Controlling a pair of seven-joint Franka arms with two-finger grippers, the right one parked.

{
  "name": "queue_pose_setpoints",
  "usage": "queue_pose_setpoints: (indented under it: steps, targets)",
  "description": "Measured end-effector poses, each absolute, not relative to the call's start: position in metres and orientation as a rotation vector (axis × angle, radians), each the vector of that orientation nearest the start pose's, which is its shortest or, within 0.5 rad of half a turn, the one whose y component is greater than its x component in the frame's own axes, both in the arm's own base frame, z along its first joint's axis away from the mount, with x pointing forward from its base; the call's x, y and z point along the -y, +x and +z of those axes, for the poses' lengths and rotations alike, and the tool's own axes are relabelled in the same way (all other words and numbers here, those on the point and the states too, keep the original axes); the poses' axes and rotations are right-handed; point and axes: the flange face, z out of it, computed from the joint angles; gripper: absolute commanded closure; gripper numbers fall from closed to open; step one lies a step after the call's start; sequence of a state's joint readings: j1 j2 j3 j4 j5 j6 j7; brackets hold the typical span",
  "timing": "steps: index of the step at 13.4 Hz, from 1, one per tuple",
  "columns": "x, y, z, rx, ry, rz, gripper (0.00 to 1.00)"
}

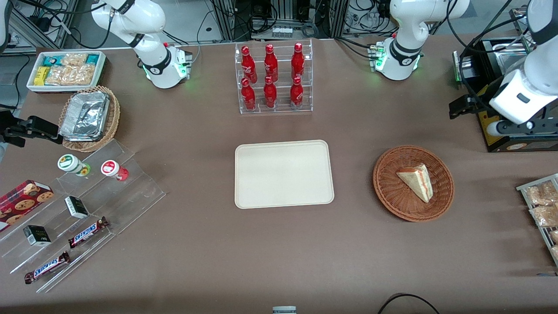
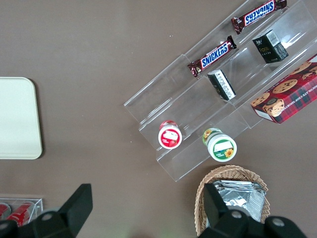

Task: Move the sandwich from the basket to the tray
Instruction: 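Move the open left gripper above the sandwich in the wicker basket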

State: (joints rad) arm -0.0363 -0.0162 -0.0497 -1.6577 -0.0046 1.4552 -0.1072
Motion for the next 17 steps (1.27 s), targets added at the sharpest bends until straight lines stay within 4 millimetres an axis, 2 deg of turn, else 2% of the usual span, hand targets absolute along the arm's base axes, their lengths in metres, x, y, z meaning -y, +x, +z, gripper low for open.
queue_pose_setpoints:
  steps: [3,10,17]
  targets:
    - [0.047,0.537,0.555,0.033,-3.115,0.282,0.00]
    - [0.046,0.541,0.463,0.046,-3.124,0.218,0.00]
    - [0.042,0.542,0.377,0.168,-3.127,0.155,0.00]
